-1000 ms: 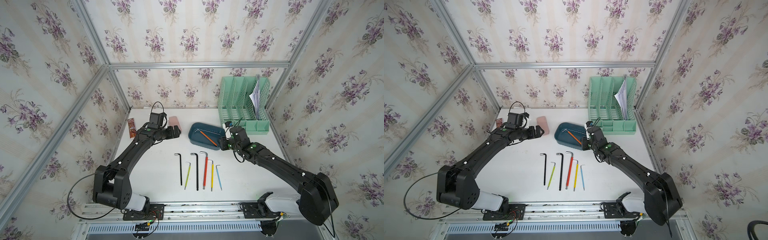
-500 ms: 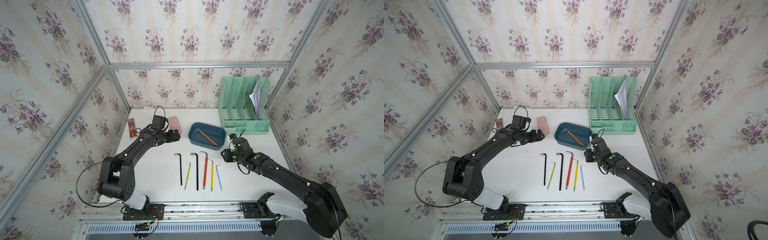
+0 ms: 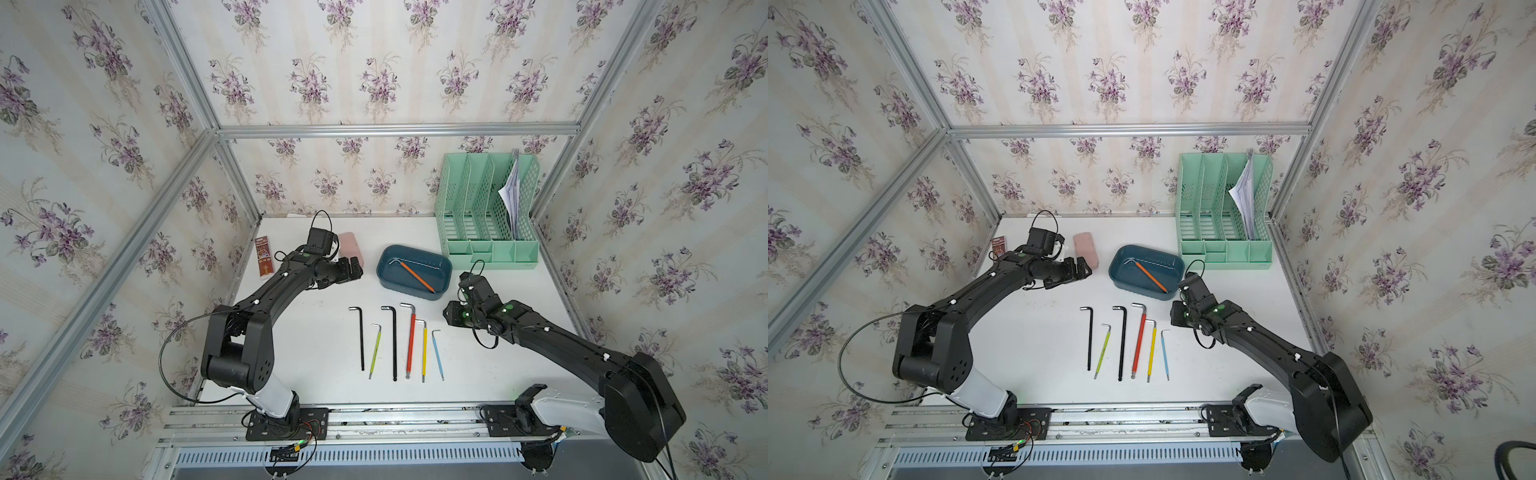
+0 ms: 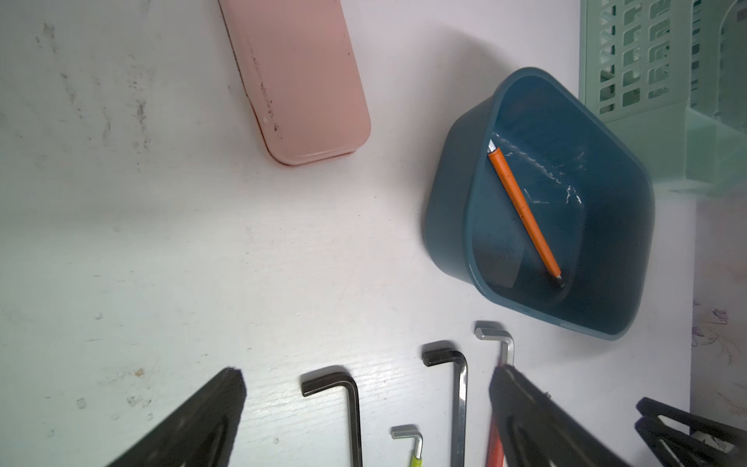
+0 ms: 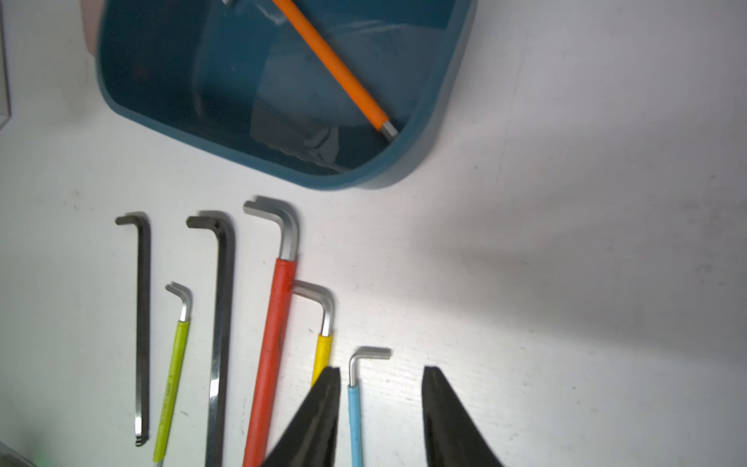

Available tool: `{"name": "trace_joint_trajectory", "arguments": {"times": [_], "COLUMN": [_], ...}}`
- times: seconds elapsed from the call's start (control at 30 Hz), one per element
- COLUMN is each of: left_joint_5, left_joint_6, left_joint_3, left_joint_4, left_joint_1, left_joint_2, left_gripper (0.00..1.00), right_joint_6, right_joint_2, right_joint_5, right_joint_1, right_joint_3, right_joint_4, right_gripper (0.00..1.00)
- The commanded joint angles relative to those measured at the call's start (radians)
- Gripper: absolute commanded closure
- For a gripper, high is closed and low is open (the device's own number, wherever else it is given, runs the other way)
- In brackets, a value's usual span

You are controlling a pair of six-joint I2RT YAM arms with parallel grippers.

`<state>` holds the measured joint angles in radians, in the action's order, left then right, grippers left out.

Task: Put the hex key on the desktop into the storage box
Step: Pick up the Allen key from the center of the board.

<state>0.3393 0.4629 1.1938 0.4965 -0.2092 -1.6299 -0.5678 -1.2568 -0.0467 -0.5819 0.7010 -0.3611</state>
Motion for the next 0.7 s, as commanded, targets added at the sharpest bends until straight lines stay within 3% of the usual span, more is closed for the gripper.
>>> {"name": "trace_joint_trajectory", "arguments": {"times": [0.0, 0.23, 0.43, 0.67], "left_joint_5": [0.009, -0.022, -0.026, 0.004], "left_joint_6": [0.007, -0.013, -0.002, 0.038], "left_joint_3": [0.031, 0.012, -0.06, -0.041], "left_joint_4": [0.046, 0.048, 0.026, 0.004], "left_joint_1": [-0.005, -0.01, -0.009, -0.027], "left_joint_2": [-0.009, 0.029, 0.062, 0.038], "left_gripper": [0.01, 0.01, 0.01, 0.01], "right_joint_6": [-0.053, -0.09, -0.132, -0.19], "right_joint_2": [-0.002, -0.003, -0.003, -0.038], "right_joint_5": [-0.047, -0.112, -0.046, 0.016], "right_joint_1": [-0.001, -0.017, -0.088, -0.169], "right_joint_3": [-0.011, -0.026, -0.007, 0.019], "right_joint_4": [-0.05, -0.092, -0.161, -0.18], "right_gripper": [0.62, 0.6, 0.6, 0.59]}}
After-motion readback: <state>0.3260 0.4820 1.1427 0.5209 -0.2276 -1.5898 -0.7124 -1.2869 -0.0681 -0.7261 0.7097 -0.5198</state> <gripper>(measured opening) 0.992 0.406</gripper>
